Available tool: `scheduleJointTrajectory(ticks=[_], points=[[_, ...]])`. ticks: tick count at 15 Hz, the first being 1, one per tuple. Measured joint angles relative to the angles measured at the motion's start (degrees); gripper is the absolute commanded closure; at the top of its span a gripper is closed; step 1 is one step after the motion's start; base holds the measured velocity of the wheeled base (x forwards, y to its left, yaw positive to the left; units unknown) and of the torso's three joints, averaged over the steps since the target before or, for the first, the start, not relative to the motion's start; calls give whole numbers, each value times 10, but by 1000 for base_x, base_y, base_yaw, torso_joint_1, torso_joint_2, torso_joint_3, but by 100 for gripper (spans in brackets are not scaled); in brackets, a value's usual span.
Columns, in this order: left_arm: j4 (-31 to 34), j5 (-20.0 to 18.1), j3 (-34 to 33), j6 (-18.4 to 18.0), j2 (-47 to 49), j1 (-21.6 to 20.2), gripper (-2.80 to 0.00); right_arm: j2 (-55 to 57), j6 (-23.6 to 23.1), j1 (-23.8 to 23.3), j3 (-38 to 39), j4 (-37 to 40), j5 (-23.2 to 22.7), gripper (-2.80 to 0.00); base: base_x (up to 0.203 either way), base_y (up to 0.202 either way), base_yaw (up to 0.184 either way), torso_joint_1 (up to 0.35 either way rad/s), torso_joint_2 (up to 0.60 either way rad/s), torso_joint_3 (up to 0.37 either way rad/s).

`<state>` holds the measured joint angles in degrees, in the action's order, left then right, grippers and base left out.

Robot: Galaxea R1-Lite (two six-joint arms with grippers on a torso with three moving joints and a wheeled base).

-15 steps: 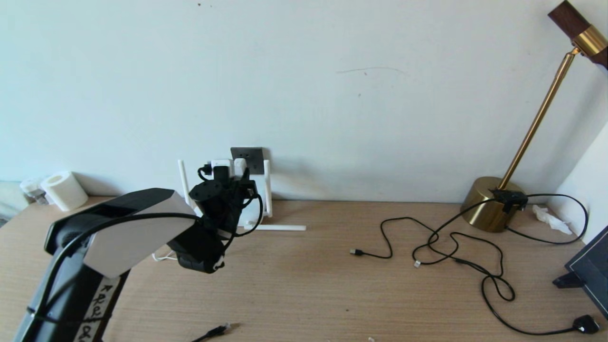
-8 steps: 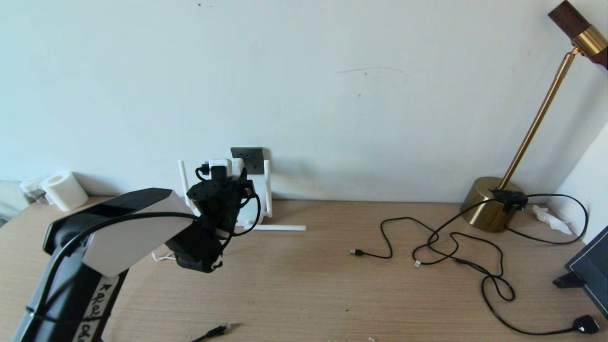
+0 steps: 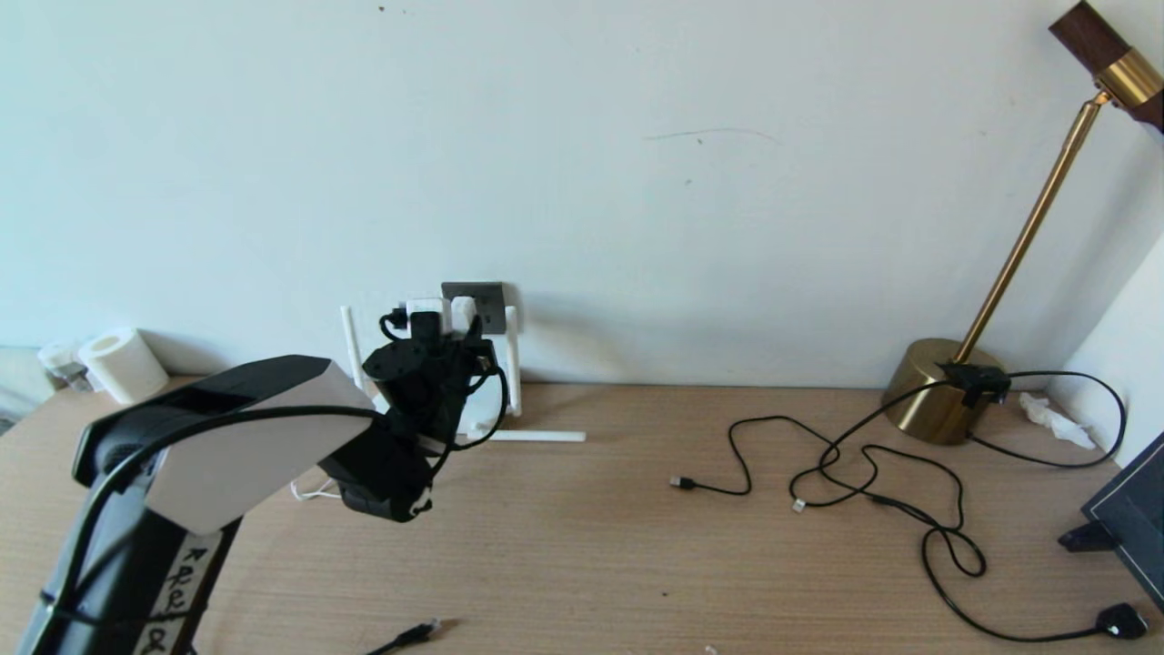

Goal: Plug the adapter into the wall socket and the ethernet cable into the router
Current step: Plug plug into socket

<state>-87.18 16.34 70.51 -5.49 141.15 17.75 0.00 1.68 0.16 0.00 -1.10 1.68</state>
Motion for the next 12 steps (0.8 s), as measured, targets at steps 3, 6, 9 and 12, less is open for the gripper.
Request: scheduleJointTrajectory(ticks=[3,6,9,12], points=[[0,1,0,0,0,1,0,0,0,0,0,0,0,0,0,0,0,0,0,0],[0,0,2,4,3,-1,0,0,1,0,0,0,0,0,0,0,0,0,0,0],[0,0,2,5,6,-3,0,0,0,0,0,0,0,0,0,0,0,0,0,0],[0,0,3,5,6,-3,0,0,0,0,0,0,0,0,0,0,0,0,0,0]])
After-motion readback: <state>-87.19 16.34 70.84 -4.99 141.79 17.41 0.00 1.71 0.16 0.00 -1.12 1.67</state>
